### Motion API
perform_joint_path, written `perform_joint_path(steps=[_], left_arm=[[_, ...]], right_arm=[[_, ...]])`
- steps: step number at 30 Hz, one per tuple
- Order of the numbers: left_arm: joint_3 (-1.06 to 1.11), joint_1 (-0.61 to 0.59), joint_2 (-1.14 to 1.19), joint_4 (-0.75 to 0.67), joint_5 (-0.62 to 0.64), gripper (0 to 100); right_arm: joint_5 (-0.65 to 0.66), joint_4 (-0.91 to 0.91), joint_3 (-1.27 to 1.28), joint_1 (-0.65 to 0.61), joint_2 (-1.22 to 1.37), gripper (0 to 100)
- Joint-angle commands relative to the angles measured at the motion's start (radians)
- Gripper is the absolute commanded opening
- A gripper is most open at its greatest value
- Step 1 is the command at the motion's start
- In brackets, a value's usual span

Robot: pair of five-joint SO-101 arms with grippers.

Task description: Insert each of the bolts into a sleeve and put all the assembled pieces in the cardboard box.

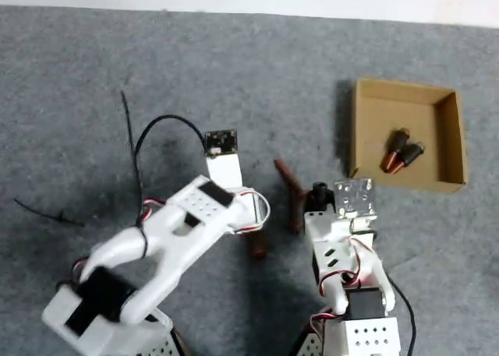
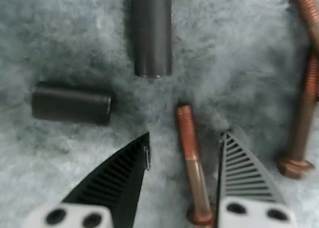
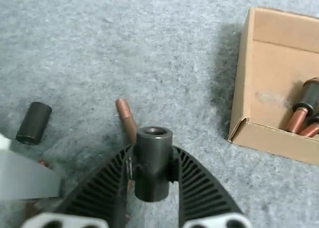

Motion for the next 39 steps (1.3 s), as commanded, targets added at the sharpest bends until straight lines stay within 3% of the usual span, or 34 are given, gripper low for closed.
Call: perform_joint_path(steps=[1,27,32,39], left_arm=[[-0.082,-0.008,0.068,0.011,0.009,21],[-0.090,0.157,0.077,0.167,0.006,21],[-0.090,0.142,0.085,0.161,0.005,0],[-0.085,0.128,0.076,0.167,0.000,0]], right_arm=[[0.009,-0.004,-0.012,0.012,-0.016,0.3],[0.009,-0.004,-0.008,0.012,-0.016,0.3],[0.009,-0.004,-0.008,0.012,-0.016,0.3],[0.011,-0.004,-0.007,0.012,-0.016,0.3]])
